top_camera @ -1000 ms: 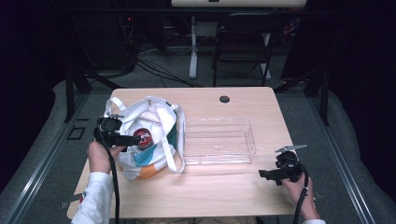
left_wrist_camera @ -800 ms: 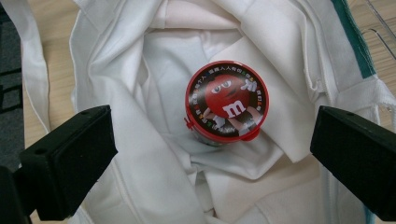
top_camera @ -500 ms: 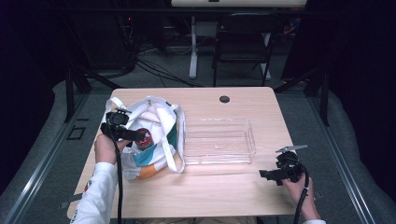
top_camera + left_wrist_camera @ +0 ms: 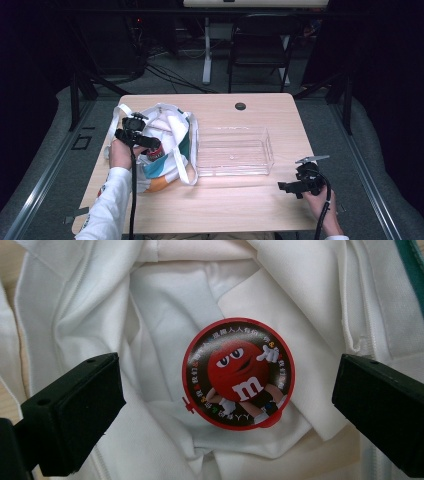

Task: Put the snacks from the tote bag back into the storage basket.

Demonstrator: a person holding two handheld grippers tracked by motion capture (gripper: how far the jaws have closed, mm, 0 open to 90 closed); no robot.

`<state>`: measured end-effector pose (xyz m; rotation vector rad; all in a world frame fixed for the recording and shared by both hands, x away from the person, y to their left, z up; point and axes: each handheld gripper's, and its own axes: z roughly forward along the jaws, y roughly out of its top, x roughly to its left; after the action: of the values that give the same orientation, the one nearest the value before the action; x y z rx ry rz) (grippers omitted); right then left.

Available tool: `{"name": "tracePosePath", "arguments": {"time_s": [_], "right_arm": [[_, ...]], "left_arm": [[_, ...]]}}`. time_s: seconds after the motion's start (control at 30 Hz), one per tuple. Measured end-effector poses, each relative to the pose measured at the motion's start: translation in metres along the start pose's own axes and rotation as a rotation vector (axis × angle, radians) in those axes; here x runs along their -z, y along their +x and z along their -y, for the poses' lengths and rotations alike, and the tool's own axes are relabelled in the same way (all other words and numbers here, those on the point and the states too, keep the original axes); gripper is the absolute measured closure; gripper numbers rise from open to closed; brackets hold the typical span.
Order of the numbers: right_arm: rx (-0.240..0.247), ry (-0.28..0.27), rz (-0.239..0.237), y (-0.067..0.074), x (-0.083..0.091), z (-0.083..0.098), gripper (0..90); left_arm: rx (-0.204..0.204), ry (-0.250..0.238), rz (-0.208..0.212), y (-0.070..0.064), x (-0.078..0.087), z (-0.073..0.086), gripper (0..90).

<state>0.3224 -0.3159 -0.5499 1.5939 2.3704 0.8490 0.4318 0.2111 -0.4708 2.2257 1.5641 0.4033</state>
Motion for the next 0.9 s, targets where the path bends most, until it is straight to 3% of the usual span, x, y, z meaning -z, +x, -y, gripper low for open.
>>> {"name": "tracePosePath", "arguments": {"time_s": [0.37, 0.9], "right_arm": [[0.002, 0.005, -0.004, 0.0, -0.001, 0.0, 11.6], [-0.001, 0.002, -0.002, 0.0, 0.0, 0.0, 11.7]], "left_arm": [[-0.027, 0.056, 0.016, -0.003, -0.016, -0.006, 3.5], [-0.022, 0.119, 0.037, -0.002, -0.032, -0.01, 10.6]]}}
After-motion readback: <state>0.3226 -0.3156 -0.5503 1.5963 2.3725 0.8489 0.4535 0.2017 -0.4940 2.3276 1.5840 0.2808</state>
